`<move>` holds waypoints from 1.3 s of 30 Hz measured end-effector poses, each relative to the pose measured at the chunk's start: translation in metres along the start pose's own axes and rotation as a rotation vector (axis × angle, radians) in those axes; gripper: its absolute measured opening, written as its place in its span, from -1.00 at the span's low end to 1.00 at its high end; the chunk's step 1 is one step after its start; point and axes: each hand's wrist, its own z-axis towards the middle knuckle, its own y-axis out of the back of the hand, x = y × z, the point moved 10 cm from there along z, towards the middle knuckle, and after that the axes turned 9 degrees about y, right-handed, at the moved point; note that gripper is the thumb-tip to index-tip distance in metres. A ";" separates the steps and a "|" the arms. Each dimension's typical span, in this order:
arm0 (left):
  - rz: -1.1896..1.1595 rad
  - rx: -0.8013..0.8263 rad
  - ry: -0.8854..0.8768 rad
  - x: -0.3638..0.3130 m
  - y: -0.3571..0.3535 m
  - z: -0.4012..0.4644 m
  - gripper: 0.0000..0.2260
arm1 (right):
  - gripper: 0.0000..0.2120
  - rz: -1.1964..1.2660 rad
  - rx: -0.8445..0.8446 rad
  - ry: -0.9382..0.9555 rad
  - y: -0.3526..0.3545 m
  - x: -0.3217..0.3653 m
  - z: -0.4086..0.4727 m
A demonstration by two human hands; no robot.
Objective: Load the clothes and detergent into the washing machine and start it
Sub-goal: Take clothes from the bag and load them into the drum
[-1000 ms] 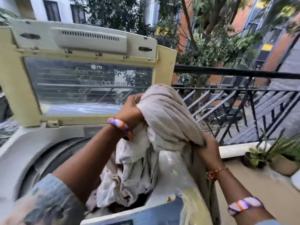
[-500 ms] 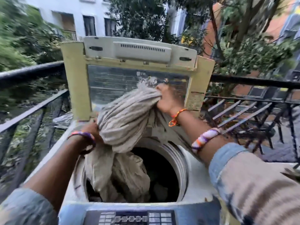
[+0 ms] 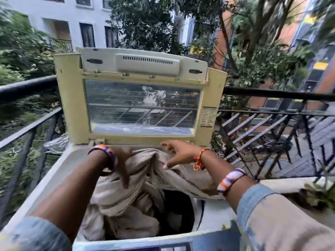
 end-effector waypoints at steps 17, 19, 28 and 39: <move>-0.030 -0.115 -0.503 -0.283 0.000 -0.013 0.05 | -0.03 0.030 0.166 -0.453 -0.006 -0.190 -0.172; -0.153 -0.184 -0.458 -0.286 0.003 -0.006 -0.15 | 0.02 0.101 0.186 -0.482 -0.022 -0.202 -0.187; -1.025 -0.189 -0.463 -0.290 0.068 -0.025 -0.73 | 0.10 0.376 -0.085 -0.419 -0.053 -0.229 -0.202; -1.651 -0.187 -0.642 -0.214 0.155 -0.060 -0.57 | -0.89 0.599 -0.869 -0.360 0.051 -0.186 -0.202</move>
